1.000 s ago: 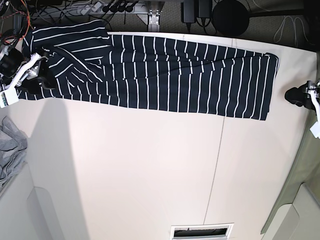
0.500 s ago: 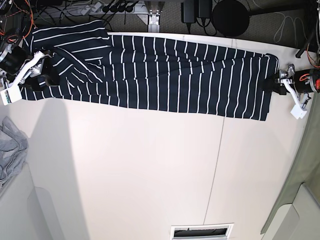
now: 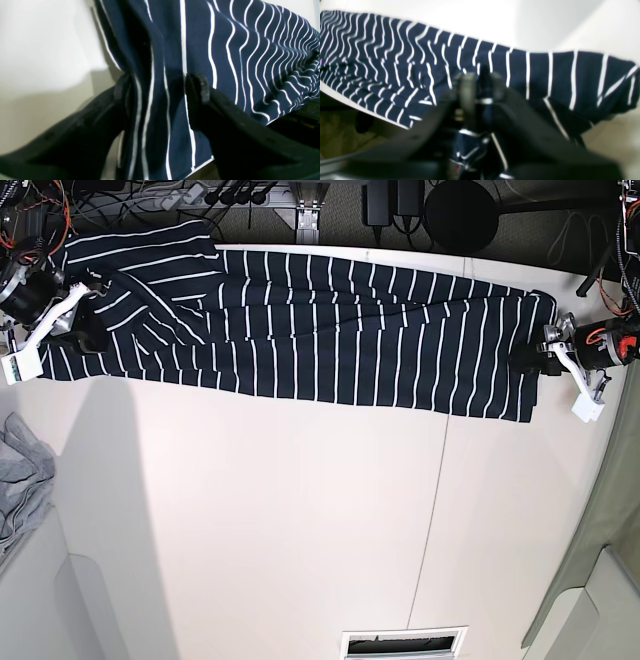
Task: Layout the t-shirt on the table in an organized manner, then fold the t-shirt properly
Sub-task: 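Regrasp the folded shirt's ends with both grippers and straighten the strip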
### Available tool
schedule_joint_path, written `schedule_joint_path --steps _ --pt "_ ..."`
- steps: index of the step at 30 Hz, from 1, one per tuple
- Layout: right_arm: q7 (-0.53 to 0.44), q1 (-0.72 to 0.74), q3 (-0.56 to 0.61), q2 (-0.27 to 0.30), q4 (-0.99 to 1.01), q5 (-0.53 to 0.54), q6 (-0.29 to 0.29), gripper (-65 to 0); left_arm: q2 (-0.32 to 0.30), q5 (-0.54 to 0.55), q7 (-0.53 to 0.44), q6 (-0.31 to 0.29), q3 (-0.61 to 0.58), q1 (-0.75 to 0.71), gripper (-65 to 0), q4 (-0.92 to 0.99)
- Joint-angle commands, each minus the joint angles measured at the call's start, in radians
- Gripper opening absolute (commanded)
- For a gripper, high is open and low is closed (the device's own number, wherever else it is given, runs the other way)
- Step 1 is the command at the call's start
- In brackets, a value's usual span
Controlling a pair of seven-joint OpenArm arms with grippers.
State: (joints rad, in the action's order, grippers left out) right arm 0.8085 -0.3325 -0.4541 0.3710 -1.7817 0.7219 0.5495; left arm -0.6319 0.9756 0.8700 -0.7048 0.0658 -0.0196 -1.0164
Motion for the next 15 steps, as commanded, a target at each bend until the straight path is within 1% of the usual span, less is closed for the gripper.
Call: schedule_joint_path --steps 1,5,8,9,12,15 --pt "-0.016 0.005 -0.008 0.006 -0.003 0.01 0.001 -65.0 -0.014 -0.026 0.02 0.007 0.0 -0.01 -31.5 -0.004" --pt "-0.03 0.005 0.015 -0.014 0.063 -0.015 0.008 -65.0 -0.014 -0.026 0.019 0.007 0.0 -0.019 -31.5 -0.004" --pt "-0.078 0.005 0.041 -0.014 0.161 -0.079 0.008 -65.0 -0.013 -0.024 0.016 0.007 0.0 -0.02 -31.4 -0.004" --pt "-0.089 0.005 0.045 -0.014 0.196 -0.083 0.008 -65.0 -0.011 -0.023 0.016 0.007 0.0 -0.02 -31.4 -0.004" --pt "-0.098 0.005 0.046 -0.014 0.275 -0.058 0.008 -65.0 -0.008 -0.025 0.017 0.007 0.0 -0.02 -31.4 -0.004" --pt "-0.097 0.005 0.046 -0.014 0.298 -0.008 0.008 -65.0 -0.001 -0.039 0.016 0.007 0.0 -0.019 -31.4 -0.004"
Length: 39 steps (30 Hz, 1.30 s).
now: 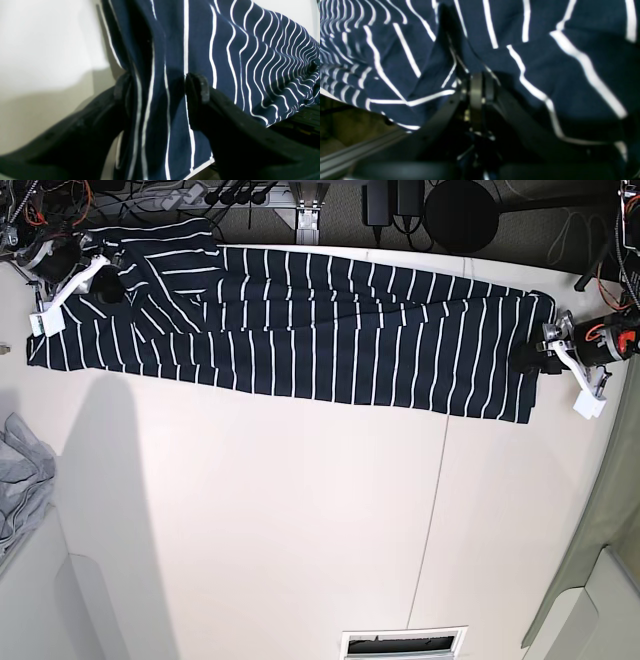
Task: Layout the t-shirt on the table in an organized manner, then fold the t-shirt properly
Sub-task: 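Regrasp the folded shirt's ends with both grippers and straighten the strip, then lift the shirt end with the left gripper and fold it toward the right gripper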
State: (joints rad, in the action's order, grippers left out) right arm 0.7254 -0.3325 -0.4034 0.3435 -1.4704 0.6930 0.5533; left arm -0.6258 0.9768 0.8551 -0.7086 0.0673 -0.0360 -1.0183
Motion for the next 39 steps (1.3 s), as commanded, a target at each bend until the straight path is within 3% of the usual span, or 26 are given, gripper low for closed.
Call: schedule_joint_path --steps 1,7,9,11,15,19,23,28,34,39 --pt "-0.014 0.005 -0.005 0.014 -0.014 0.035 0.005 -65.0 -0.005 -0.051 0.031 0.01 -0.002 -0.003 -31.4 -0.002" --pt "-0.014 0.011 -0.005 0.014 -0.016 0.06 0.005 -65.0 0.001 -0.054 0.039 0.01 -0.002 -0.023 -34.4 -0.002" --pt "-0.014 0.018 -0.005 0.013 -0.016 0.059 0.005 -65.0 0.01 -0.038 0.043 0.01 -0.002 -0.026 -47.1 -0.003" --pt "-0.014 0.025 -0.005 0.014 -0.016 0.06 0.006 -65.0 0.018 -0.003 0.044 0.01 -0.002 -0.029 -65.0 -0.004" --pt "-0.014 0.027 -0.005 0.014 -0.016 0.059 0.011 -65.0 0.006 0.069 0.043 0.01 -0.002 -0.026 -65.0 -0.014" --pt "-0.014 0.027 -0.005 0.014 -0.016 0.06 0.011 -65.0 -0.062 0.074 0.047 0.01 0.0 -0.022 -65.0 -0.076" --pt "-0.014 0.028 -0.005 0.014 -0.016 0.06 0.011 -65.0 -0.114 0.084 0.126 0.01 0.0 -0.023 -65.0 -0.169" --pt "-0.014 0.027 -0.005 0.013 -0.016 0.06 0.011 -65.0 -0.136 0.133 0.201 0.01 0.0 -0.026 -65.0 -0.303" --pt "-0.015 0.034 -0.005 0.013 -0.016 0.058 0.012 -65.0 -0.13 0.138 0.23 0.01 -0.002 -0.085 -65.0 -0.54" --pt "-0.015 0.055 -0.005 0.013 -0.016 0.04 0.011 -65.0 -0.044 0.12 0.229 0.018 -0.005 -0.137 -65.0 -0.746"
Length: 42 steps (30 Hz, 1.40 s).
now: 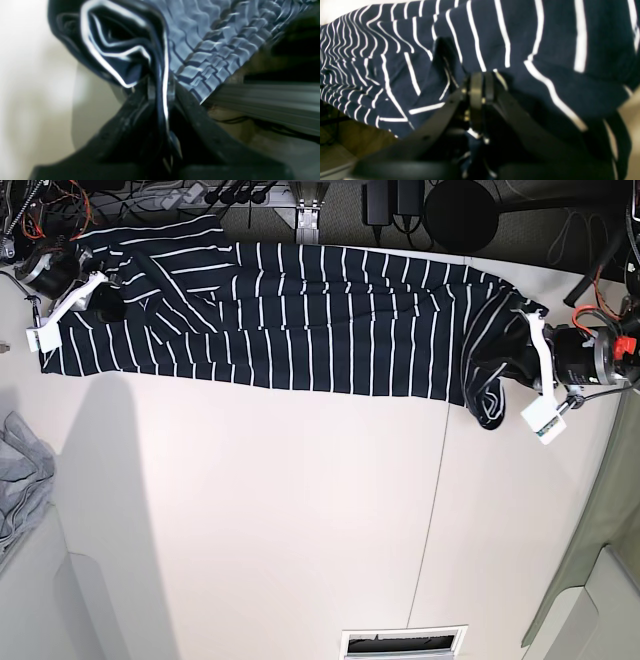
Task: Layout the t-shirt on the table in an organized manner, then fold the t-shirt properly
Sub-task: 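Lift the shirt end with the left gripper and fold it toward the right gripper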
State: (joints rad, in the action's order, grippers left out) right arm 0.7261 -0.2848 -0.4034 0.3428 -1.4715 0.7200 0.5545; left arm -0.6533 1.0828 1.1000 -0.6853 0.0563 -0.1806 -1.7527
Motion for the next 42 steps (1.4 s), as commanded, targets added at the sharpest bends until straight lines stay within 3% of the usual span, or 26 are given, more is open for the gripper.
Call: schedule_joint_path --steps 1,5,9,17,26,29,32,35,37,42 --pt "-0.016 0.011 -0.005 0.014 -0.014 0.011 0.01 -65.0 0.01 -0.004 -0.027 0.01 -0.005 0.008 -65.0 -0.027" --pt "-0.016 0.013 -0.005 0.014 -0.014 -0.007 0.01 -65.0 0.119 -0.139 -0.091 0.076 -0.067 0.012 -65.0 -0.029" --pt "-0.017 0.013 -0.005 0.014 -0.014 -0.006 0.01 -65.0 0.216 -0.156 -0.102 0.075 -0.142 0.012 -65.0 -0.029" --pt "-0.015 0.01 -0.005 0.014 -0.014 -0.032 0.01 -65.0 0.383 -0.332 -0.177 0.075 -0.292 0.036 -65.0 0.01" --pt "-0.016 0.01 -0.005 0.014 -0.014 -0.031 0.01 -65.0 0.529 -0.366 -0.215 0.071 -0.314 0.12 -64.5 0.219" --pt "-0.016 0.013 -0.005 0.014 -0.014 -0.019 0.01 -62.7 0.558 -0.365 -0.215 0.063 -0.314 0.134 -49.2 0.248" --pt "-0.015 0.013 -0.005 0.017 -0.019 0.001 0.009 -45.0 0.575 -0.33 -0.204 0.035 -0.314 0.136 -34.9 0.248" --pt "-0.015 0.013 -0.019 0.023 -0.053 0.021 0.006 -38.0 0.584 -0.3 -0.184 0.016 -0.314 0.135 -33.4 0.248" --pt "-0.011 0.013 -0.051 0.023 -0.099 0.021 0.006 -38.0 0.59 -0.243 -0.15 -0.013 -0.314 0.133 -33.4 0.248" --pt "0.016 0.013 -0.175 0.024 -0.204 0.021 0.006 -38.0 0.589 -0.134 -0.09 -0.013 -0.314 0.122 -33.4 0.248"
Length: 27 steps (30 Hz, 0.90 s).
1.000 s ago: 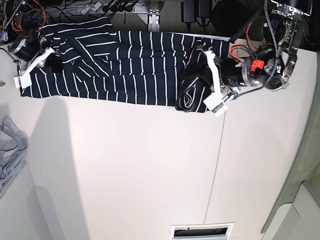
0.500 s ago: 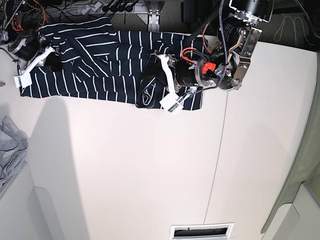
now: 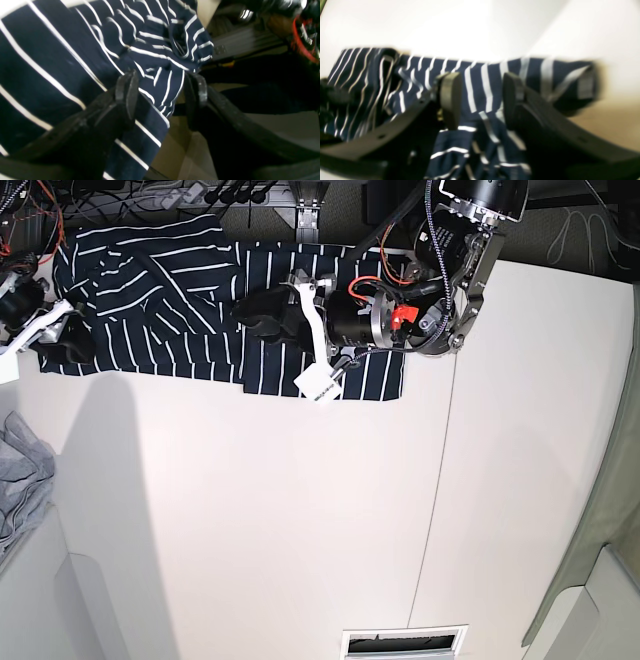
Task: Layout the t-shirt on the table in an organized manner, then fold the t-shirt properly
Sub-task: 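Lift the shirt end with the left gripper and fold it toward the right gripper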
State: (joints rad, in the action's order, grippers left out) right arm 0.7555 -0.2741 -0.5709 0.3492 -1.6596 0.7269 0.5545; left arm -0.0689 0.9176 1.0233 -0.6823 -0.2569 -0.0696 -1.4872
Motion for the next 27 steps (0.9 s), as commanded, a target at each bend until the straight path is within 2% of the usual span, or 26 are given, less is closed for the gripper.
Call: schedule_joint_path --steps 1,5,8,12,17,22,25,27 --pt "-0.011 0.002 -0.034 0.021 -0.019 0.014 0.006 -38.0 0.004 0.033 -0.002 -0.016 -0.001 0.011 -33.4 -0.017" --pt "-0.011 -0.002 -0.116 0.04 -0.01 -0.05 0.006 -38.0 -0.018 0.044 0.006 -0.016 -0.001 0.012 -33.4 -0.018" --pt "-0.012 -0.004 -0.126 0.084 0.049 -0.071 -0.008 -37.5 -0.043 0.062 0.006 -0.016 0.004 0.017 -33.4 -0.019" --pt "-0.027 -0.003 -0.123 0.125 0.174 -0.014 -0.008 -26.3 -0.061 0.074 0.006 -0.016 0.037 0.016 -33.4 -0.021" --pt "-0.026 0.0 -0.07 0.113 0.261 0.058 0.027 -26.0 -0.067 0.082 0.006 -0.016 0.138 0.016 -33.4 -0.021" --pt "-0.05 0.008 0.063 0.101 0.261 0.05 0.021 -26.0 -0.067 0.096 0.006 -0.016 0.257 0.016 -33.4 -0.021" --pt "-0.05 0.03 0.121 0.074 0.261 0.016 0.006 -26.2 -0.077 0.096 0.01 -0.016 0.308 0.016 -33.4 -0.021" --pt "-0.048 0.039 0.147 0.051 0.261 0.01 0.006 -30.5 -0.094 0.096 0.01 -0.016 0.33 0.016 -33.4 -0.021"
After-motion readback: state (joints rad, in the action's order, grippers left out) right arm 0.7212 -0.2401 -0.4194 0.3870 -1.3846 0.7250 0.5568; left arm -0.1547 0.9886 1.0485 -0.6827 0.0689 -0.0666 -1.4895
